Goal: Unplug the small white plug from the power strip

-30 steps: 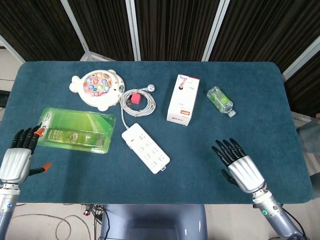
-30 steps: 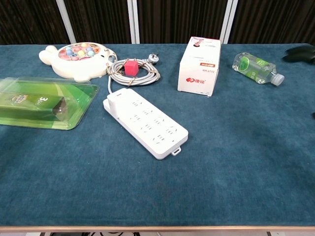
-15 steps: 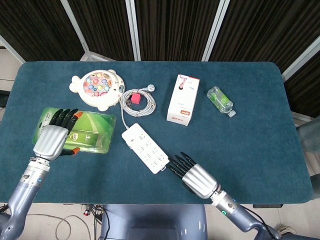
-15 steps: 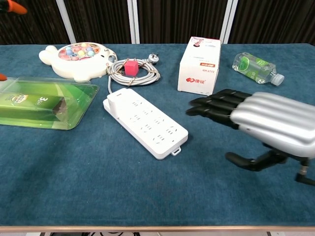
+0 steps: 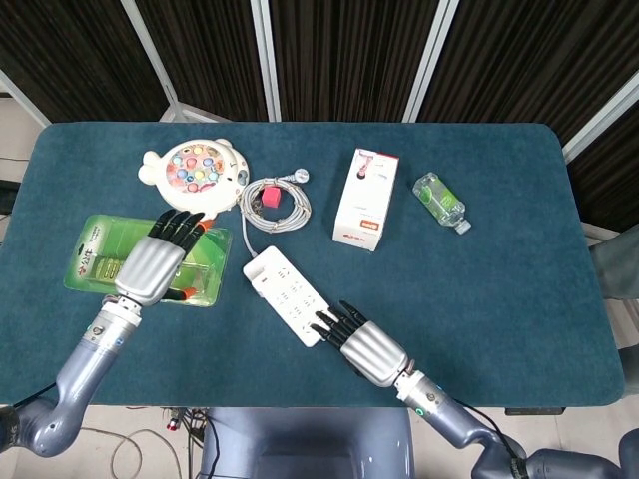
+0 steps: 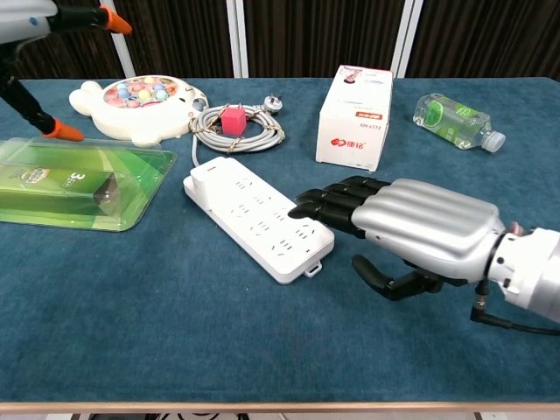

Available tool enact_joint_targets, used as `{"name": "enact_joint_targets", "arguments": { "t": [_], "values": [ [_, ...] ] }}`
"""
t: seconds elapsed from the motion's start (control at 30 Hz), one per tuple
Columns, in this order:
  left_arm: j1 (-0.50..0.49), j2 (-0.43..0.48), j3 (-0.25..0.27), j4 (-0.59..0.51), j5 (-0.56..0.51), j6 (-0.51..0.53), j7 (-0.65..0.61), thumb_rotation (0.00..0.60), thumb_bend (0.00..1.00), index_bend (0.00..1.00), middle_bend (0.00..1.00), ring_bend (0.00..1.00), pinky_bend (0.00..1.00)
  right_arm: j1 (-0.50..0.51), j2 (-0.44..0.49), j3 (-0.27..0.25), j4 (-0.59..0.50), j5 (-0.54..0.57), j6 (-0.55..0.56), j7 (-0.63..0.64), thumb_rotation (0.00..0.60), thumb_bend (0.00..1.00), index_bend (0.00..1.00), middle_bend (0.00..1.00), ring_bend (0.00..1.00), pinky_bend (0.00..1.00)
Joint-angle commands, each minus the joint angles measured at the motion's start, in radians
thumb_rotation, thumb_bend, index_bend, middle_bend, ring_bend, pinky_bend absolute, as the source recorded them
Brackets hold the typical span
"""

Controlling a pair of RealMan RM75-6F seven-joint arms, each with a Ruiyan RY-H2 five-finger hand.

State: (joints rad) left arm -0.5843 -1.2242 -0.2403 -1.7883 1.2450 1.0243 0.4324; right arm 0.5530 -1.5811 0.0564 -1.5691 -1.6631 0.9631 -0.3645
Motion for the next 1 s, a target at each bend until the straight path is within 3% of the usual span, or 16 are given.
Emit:
{"name": "enact_joint_targets", "arguments": {
  "t": [0.03,0.27,1.0],
  "values": [
    [-0.03,-0.024,0.004,0.005,-0.026,-0.021,0.022,0.6,0.0,0.06,0.03,0.0,0.0,0.018,-0.023,0.006,0.014,0.021,-0.018,-0.007,0.6,0.85,0.0,0.0,0.0,0.03],
    [-0.083,-0.072,0.017,0.035,-0.06,-0.051,0.057,0.6,0.0,0.06,0.03,0.0,0.0,0.048,-0.07,0.007,0.043,0.057,-0.046,-0.019,0.6,1.0,0.0,0.0,0.0,0.04],
    [-0.219,-0.187,0.067,0.173,-0.127,-0.147,0.112,0.6,0.0,0.07,0.06,0.0,0.0,0.088,-0.133,-0.013,0.112,0.125,-0.066,-0.03,0.6,1.0,0.0,0.0,0.0,0.05]
  ]
}}
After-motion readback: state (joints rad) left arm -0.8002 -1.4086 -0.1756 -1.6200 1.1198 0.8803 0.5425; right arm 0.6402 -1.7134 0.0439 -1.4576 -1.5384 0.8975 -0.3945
